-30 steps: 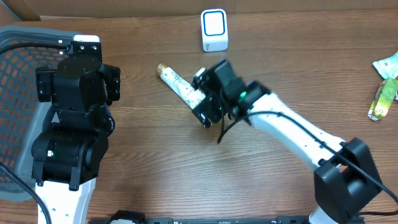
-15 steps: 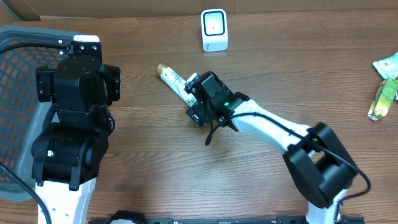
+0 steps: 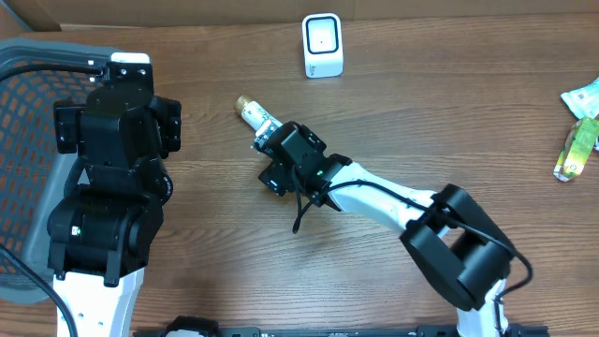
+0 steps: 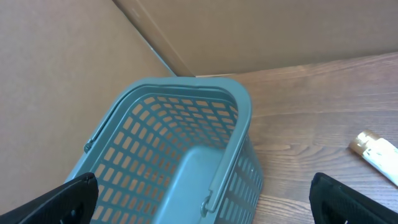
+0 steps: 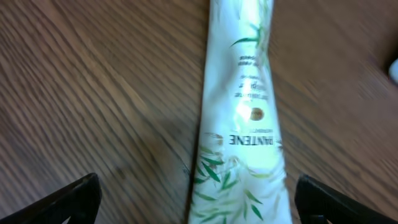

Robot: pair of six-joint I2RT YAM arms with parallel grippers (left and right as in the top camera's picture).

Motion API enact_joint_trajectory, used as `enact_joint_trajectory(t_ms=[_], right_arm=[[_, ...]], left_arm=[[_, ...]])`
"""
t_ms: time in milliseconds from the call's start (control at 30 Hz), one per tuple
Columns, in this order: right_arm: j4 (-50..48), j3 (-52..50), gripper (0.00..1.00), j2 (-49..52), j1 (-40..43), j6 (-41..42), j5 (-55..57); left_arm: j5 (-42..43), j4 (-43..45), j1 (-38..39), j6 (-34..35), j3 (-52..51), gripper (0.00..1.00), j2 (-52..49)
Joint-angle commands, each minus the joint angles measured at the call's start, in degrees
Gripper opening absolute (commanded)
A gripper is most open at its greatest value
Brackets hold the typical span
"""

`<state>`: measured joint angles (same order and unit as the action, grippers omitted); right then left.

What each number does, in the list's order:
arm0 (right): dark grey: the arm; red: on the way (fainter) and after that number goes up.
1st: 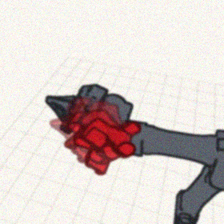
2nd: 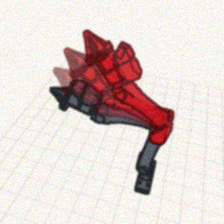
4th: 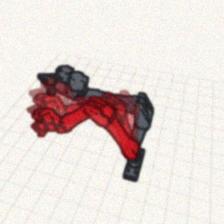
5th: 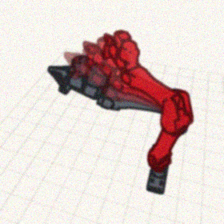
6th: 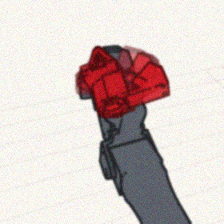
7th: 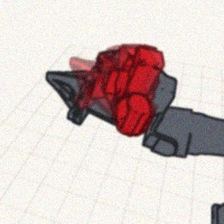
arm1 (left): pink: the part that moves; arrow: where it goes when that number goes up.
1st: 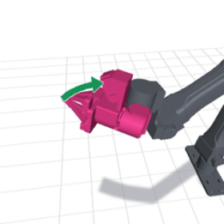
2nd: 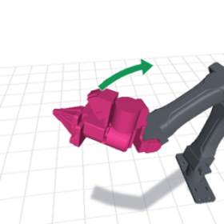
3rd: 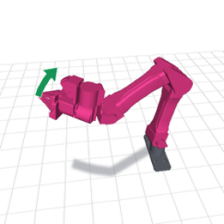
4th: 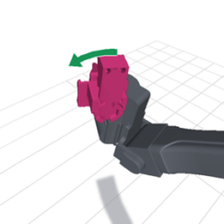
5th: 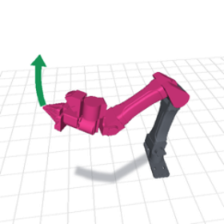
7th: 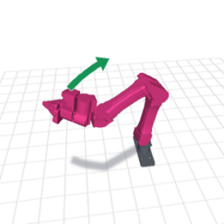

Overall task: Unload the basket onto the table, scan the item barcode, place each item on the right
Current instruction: 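Move the right gripper to the white tube and grasp it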

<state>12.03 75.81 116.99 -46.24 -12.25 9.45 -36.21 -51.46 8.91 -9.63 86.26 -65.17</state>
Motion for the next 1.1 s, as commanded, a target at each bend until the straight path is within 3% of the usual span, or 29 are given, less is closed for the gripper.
enact_joint_trajectory(t_ms=[0,433,633,767,933,1067], right_arm=[[-1.84,0.39,0.96,4.02,0.33,-0.24,1.07],[-5.75,0.42,0.77,8.20,0.22,-0.22,2.82],[-5.38,0.42,0.54,8.20,0.22,0.04,4.31],[-5.40,0.44,0.22,8.20,0.22,0.22,4.92],[-5.09,0.63,0.10,8.17,0.22,0.20,4.92],[1.55,4.13,0.04,7.48,0.22,2.08,4.85]], left_arm=[[0.07,0.26,0.02,-0.46,0.13,1.00,-0.09],[0.07,0.24,0.02,-0.46,0.13,0.99,-0.09],[0.07,0.26,0.02,-0.46,0.13,1.00,-0.09],[0.07,0.26,0.02,-0.46,0.13,0.99,-0.09],[0.07,0.26,0.02,-0.46,0.13,1.00,-0.09],[0.07,0.26,0.02,-0.46,0.13,1.00,-0.09]])
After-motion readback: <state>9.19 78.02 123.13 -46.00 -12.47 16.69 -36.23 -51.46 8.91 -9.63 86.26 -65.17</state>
